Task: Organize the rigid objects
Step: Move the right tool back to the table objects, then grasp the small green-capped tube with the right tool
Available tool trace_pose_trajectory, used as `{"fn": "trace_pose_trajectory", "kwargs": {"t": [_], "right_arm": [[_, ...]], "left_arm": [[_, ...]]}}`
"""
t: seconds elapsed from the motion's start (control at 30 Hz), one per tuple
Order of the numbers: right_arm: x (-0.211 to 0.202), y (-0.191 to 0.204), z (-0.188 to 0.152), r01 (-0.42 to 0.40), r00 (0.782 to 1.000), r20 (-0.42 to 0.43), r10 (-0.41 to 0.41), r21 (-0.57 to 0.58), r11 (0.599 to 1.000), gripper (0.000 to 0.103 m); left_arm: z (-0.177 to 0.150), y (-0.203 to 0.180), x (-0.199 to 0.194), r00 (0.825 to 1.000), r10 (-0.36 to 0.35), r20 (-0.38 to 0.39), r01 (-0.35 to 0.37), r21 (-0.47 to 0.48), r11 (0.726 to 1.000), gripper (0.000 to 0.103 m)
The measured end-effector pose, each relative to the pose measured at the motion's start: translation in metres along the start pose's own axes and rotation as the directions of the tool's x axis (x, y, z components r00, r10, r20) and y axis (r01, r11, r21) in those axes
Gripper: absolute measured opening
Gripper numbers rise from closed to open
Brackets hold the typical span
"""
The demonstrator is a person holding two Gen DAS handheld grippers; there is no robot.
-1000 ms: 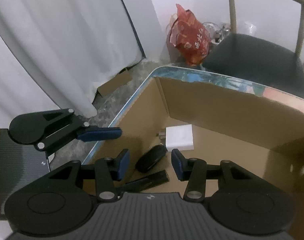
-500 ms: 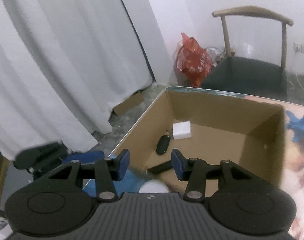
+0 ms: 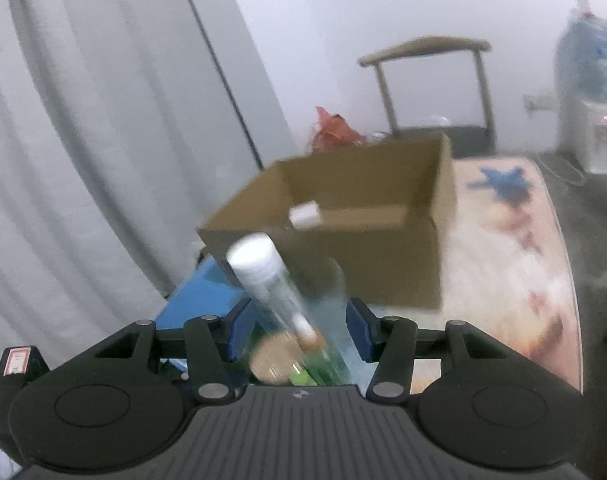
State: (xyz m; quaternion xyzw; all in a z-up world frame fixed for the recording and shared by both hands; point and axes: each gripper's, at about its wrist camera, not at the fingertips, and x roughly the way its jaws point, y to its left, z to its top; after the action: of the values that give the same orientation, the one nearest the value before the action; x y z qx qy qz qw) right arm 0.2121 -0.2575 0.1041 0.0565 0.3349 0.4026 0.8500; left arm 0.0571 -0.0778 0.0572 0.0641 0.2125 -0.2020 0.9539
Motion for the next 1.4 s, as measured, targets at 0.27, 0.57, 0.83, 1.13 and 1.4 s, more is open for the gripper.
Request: {"fn": "trace_pose_trajectory", "kwargs": {"t": [0.27, 0.57, 0.83, 1.13, 1.4], "right_arm": [[0.005, -0.036, -0.037, -0.014, 1.000, 0.005, 0.014, 0.117, 0.993, 0.054], [-0.004, -0.041, -0.046, -0.059, 0.998, 0.020, 0.056, 0.149, 0.987, 0.054], [0.005, -0.025, -0.048, -0.102, 0.994, -0.024, 0.104, 0.071, 0.992, 0.054], [0.013, -0.014, -0.055, -0.143, 0.987, -0.067, 0.145, 0.030, 0.989, 0.052], [0.005, -0.016, -0.057, -0.141, 0.988, -0.059, 0.143, 0.036, 0.989, 0.023]], "left_arm": [[-0.005, -0.019, 0.004, 0.996, 0.060, 0.060, -0.061, 0.021, 0.998, 0.036], [-0.006, -0.015, 0.015, 0.992, 0.118, 0.047, -0.117, -0.031, 0.993, 0.015], [-0.009, -0.015, 0.006, 0.994, 0.098, 0.052, -0.097, -0.019, 0.995, 0.015], [-0.008, -0.022, -0.006, 0.997, 0.026, 0.078, -0.026, -0.002, 1.000, 0.015], [-0.009, -0.027, -0.009, 0.997, 0.007, 0.077, -0.007, 0.000, 1.000, 0.015]]}}
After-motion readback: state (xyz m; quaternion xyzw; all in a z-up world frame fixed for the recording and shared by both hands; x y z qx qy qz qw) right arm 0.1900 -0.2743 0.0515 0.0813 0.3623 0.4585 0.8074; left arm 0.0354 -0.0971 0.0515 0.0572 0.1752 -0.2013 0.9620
